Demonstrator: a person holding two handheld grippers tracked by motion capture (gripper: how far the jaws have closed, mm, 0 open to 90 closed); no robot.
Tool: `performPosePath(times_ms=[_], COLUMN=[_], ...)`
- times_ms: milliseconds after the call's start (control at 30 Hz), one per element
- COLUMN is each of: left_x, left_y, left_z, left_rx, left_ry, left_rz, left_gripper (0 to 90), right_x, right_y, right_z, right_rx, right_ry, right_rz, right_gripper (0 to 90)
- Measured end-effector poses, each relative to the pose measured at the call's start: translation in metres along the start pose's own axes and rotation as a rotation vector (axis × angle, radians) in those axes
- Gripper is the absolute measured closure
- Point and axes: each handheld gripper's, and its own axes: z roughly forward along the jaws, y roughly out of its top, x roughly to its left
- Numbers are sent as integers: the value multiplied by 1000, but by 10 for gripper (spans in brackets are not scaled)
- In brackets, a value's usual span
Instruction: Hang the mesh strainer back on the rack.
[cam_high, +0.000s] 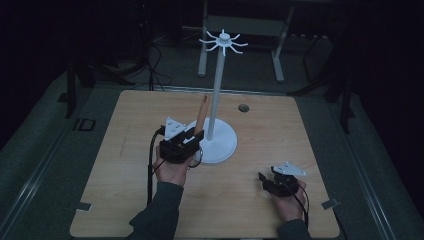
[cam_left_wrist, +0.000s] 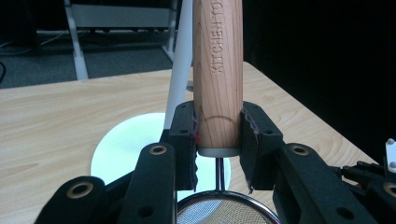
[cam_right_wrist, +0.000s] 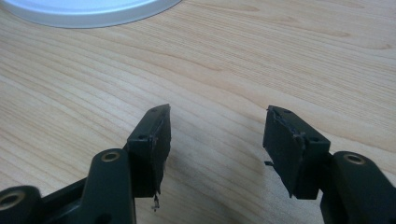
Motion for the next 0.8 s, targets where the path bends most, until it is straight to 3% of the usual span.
performPosePath(times_ms=[800], left_x=[-3], left_y=[27], left_z=[-5], left_rx=[-53], left_ry=[8], left_rz=[5], left_gripper=[691], right_x=[0], right_y=[0], right_z=[0], right_rx=[0], right_ry=[1], right_rz=[0], right_gripper=[412])
